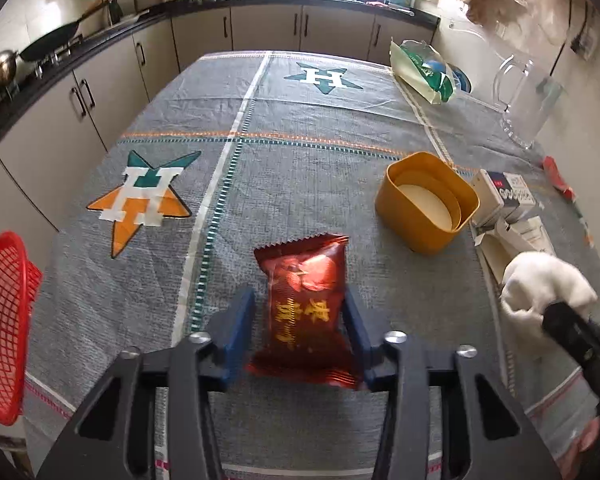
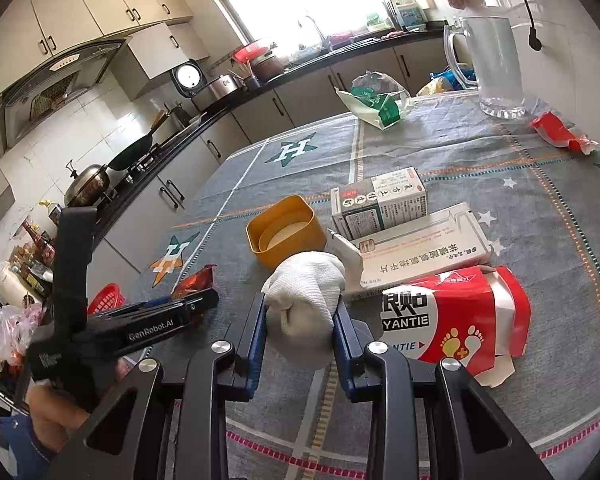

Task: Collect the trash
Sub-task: 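Grasp the red snack packet with the left gripper while the right grasps the white cloth, then lift the red snack packet and white cloth above the table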

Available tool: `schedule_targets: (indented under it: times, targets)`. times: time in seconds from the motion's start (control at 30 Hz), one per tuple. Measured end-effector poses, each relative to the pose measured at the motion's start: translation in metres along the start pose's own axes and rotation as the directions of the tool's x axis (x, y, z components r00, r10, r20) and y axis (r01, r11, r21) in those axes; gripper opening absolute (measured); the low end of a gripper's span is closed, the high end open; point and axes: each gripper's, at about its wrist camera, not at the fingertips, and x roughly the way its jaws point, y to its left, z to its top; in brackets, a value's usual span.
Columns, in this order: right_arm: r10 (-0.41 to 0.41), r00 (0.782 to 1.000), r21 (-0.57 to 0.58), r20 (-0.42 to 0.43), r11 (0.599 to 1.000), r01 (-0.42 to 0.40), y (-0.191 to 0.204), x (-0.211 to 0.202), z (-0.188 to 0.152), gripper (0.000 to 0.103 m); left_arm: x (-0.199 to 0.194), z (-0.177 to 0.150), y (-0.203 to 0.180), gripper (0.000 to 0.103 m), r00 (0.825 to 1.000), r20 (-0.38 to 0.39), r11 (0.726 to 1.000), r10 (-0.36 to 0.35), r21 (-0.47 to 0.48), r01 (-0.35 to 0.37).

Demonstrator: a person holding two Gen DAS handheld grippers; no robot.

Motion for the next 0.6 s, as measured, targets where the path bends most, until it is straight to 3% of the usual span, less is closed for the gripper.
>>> schedule_targets:
  times: [0.27, 0.43, 0.6]
  targets:
    - [0.008, 1.000, -0.026, -0.006, 1.000, -0.008, 0.006, 0.001, -0.002, 0.033, -0.030, -0.028, 0.008, 0.035, 0.997, 0.082, 1.000, -0.007, 0.005, 0.006]
    - [0.007, 1.000, -0.084, -0.001, 0.996, -0.007, 0.018, 0.001, -0.006, 0.033, -0.059, -0.049, 0.008, 0.035, 0.982, 0.188, 1.000, 0.010, 0.004, -0.011]
    - [-0.001, 1.000, -0.132, 0.008, 0.991, 0.002, 0.026, 0.000, -0.011, 0.033, -0.066, -0.057, 0.009, 0.035, 0.974, 0.225, 1.000, 0.019, -0.002, -0.019]
